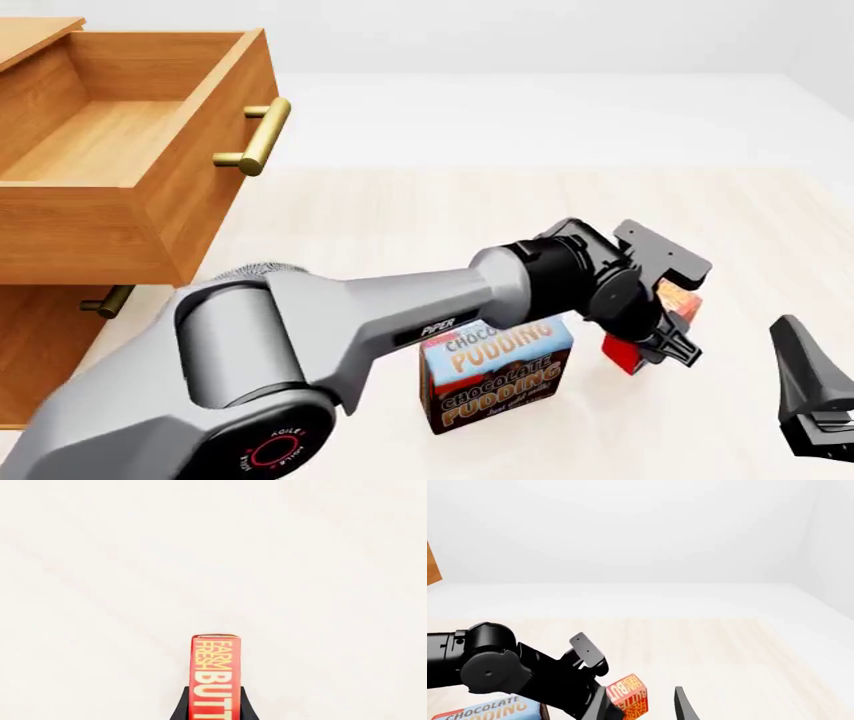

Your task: Put the butter at the back in the top drawer of the cabinet and close it.

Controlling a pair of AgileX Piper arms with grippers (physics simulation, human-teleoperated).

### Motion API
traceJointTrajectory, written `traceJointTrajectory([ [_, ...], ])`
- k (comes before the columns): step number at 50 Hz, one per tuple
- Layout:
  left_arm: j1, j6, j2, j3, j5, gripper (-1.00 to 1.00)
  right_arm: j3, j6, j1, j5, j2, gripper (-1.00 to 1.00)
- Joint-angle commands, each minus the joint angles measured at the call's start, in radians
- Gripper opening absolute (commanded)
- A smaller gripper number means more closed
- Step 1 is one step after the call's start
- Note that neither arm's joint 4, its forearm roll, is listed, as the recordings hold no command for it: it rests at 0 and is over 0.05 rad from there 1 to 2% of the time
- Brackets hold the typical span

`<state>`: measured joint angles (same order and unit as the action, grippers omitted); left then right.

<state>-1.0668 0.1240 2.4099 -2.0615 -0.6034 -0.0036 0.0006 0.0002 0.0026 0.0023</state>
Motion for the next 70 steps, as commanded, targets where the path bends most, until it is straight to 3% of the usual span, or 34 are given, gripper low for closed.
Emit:
traceJointTrajectory([
  [1,-0.038,0.019,-0.065,-0.02,0.024,-1.0,0.0,0.0,0.0,0.0,0.0,1.0],
  [13,-0.031,-0.006,-0.071,-0.068,-0.021,-1.0,0.0,0.0,0.0,0.0,0.0,1.0],
  [30,0.002,-0.052,-0.155,-0.063,-0.053,-1.0,0.0,0.0,0.0,0.0,0.0,1.0],
  [70,0.12,-0.15,-0.493,0.074,-0.105,-1.0,0.0,0.0,0.0,0.0,0.0,1.0],
])
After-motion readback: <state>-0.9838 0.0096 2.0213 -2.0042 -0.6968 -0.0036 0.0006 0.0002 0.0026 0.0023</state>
